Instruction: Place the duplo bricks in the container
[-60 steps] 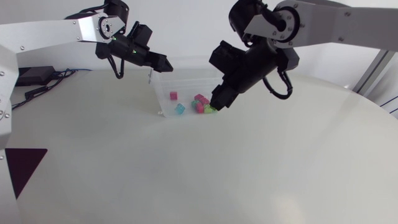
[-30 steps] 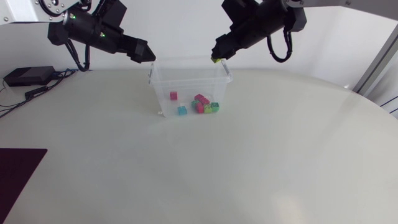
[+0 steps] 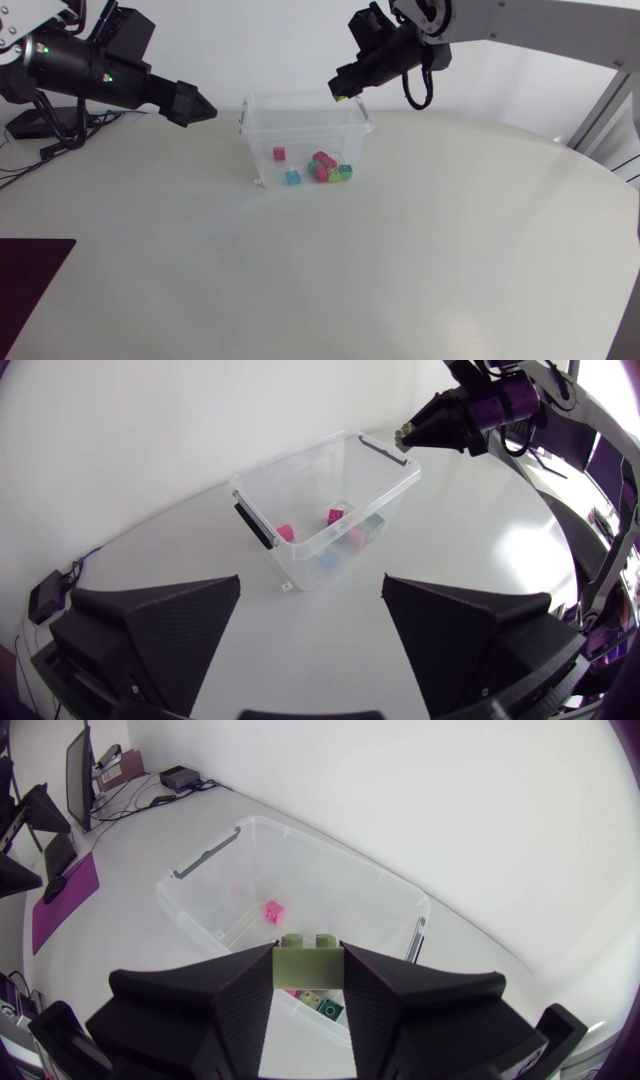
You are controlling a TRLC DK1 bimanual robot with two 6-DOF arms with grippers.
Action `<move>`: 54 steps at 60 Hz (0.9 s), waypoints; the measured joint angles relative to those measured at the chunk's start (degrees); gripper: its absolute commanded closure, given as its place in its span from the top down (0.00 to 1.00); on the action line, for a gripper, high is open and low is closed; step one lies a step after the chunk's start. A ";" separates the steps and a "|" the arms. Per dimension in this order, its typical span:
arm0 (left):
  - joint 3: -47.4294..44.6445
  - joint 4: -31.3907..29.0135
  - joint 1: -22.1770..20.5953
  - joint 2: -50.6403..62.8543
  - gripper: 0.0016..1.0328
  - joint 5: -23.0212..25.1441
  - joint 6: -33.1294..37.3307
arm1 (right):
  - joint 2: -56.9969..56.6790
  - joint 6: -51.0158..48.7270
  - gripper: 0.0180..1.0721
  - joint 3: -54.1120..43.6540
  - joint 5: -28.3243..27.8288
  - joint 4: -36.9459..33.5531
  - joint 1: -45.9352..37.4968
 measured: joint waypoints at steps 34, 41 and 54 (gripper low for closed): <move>-11.13 0.46 1.16 -14.29 0.96 -2.97 0.00 | 6.12 1.18 0.96 -0.52 8.24 14.62 3.56; -13.31 0.48 3.02 -17.59 0.96 -3.04 0.00 | 4.39 1.22 0.96 -2.99 9.97 17.20 3.93; -17.33 2.71 6.71 -23.74 0.96 -3.23 0.00 | -5.31 1.38 0.96 -12.98 10.54 19.96 2.47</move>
